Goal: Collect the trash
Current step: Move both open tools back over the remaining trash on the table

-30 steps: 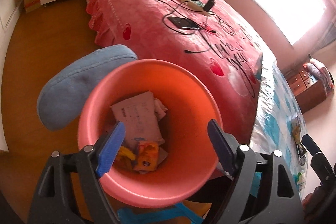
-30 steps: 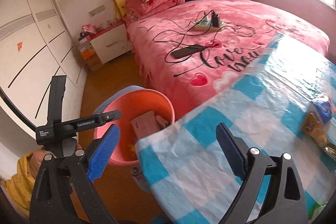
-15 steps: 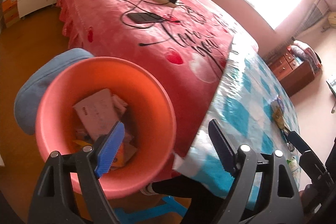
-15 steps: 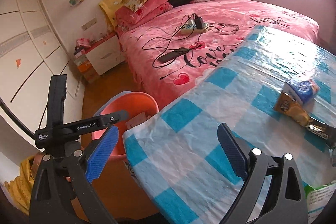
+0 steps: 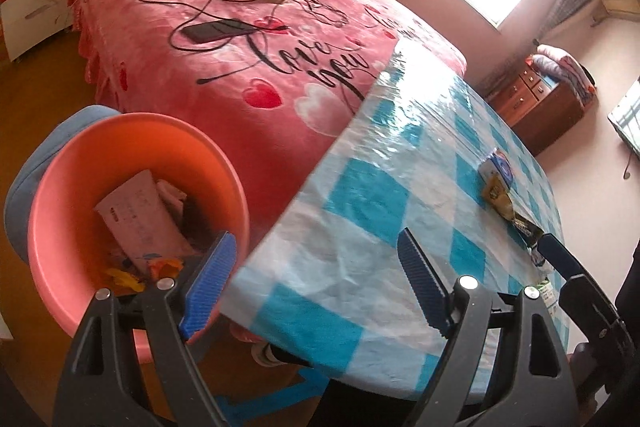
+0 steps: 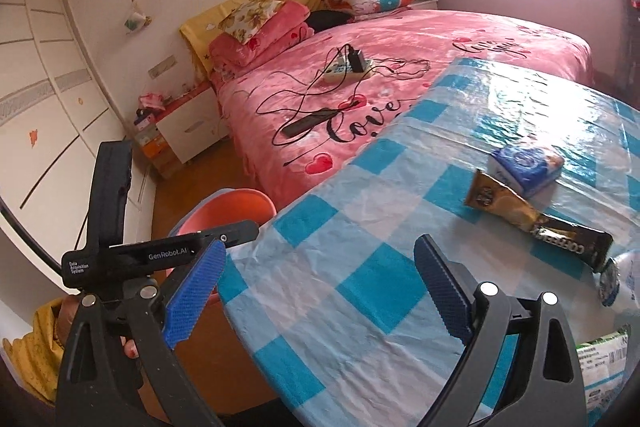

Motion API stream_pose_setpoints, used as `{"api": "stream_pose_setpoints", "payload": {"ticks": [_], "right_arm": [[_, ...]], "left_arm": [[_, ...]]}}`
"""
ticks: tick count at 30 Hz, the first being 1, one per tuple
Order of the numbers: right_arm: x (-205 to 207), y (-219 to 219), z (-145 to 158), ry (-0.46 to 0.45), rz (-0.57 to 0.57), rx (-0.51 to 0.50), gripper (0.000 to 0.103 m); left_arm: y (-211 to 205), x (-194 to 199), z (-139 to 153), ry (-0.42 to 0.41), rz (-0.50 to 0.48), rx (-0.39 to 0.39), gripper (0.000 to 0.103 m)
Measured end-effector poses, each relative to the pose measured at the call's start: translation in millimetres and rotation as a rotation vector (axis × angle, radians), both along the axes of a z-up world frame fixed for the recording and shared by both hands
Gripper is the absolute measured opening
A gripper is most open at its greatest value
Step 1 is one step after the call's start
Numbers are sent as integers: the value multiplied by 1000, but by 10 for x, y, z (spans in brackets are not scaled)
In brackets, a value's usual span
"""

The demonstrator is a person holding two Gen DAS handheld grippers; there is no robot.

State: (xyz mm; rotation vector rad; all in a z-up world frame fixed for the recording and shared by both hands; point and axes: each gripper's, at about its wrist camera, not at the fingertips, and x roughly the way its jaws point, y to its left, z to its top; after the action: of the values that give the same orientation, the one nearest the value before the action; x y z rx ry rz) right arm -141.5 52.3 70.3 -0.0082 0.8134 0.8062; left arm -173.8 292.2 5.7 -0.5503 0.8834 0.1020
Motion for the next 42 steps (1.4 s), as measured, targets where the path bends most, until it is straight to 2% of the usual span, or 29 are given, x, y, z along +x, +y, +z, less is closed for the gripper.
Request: {"api": "stream_pose_setpoints", "payload": {"ticks": [16, 42], "right_arm": [[136, -492, 103, -6, -77, 69, 94], [402, -1350, 205, 0, -229, 152, 94]], "left_arm": [[-534, 177, 78, 22, -101, 62, 84], [-1280, 357, 284, -8, -265, 137, 84]]}}
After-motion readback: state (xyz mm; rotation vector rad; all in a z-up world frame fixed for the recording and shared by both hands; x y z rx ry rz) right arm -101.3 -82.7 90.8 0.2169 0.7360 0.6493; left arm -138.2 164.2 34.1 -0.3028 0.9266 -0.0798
